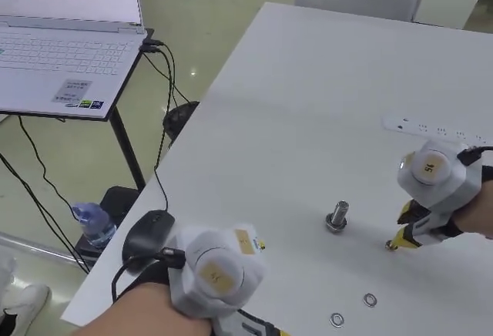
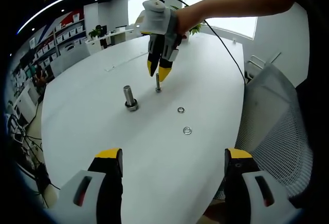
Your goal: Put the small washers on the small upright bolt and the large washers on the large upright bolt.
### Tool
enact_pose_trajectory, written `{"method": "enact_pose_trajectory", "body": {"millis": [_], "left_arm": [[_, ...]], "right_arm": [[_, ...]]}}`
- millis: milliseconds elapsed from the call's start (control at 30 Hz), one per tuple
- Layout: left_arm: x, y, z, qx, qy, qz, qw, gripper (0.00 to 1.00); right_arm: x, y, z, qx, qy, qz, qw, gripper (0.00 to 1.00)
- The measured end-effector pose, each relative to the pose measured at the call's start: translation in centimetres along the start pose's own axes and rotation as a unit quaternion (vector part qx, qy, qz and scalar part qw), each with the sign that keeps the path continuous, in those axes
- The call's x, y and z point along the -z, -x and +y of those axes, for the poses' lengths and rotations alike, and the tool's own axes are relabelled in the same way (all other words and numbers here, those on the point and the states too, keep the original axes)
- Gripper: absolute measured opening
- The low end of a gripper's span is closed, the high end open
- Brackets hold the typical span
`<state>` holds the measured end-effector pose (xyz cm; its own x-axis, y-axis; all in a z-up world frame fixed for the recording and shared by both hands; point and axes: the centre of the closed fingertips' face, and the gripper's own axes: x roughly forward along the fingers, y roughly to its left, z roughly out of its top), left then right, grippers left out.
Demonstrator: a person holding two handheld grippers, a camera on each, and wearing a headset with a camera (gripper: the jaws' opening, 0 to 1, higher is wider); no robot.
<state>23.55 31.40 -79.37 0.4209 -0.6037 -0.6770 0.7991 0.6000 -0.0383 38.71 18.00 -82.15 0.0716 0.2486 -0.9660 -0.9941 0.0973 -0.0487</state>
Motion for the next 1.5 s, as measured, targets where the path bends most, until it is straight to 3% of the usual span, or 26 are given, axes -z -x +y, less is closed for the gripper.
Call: {"method": "enact_pose_trajectory", "body": {"millis": [133, 1033, 1267, 1500], "left_arm": [[-0.2, 0.1, -0.1, 0.000, 0.003, -0.002, 1.0000, 0.82], [-0.1, 0.4, -0.4, 0.003, -0.005, 0.002, 1.0000, 0.84], [0.0, 0.6, -0.4, 0.004, -0.007, 0.004, 1.0000, 0.83], [-0.2, 0.6, -0.5, 0.002, -0.010, 0.002, 0.9999, 0.82]], "right_arm": [[-0.4, 0.0, 0.2, -0.002, 0.010, -0.006, 0.9999, 0.25], [-0.7, 0.0, 6.7, -0.024, 0.048, -0.027, 0.9982, 0.26], [-0.3, -0.7, 8.6, -0.031, 0.051, -0.026, 0.9979, 0.26], [-0.4, -1.5, 9.2, -0.031, 0.054, -0.035, 0.9974, 0.26]]}}
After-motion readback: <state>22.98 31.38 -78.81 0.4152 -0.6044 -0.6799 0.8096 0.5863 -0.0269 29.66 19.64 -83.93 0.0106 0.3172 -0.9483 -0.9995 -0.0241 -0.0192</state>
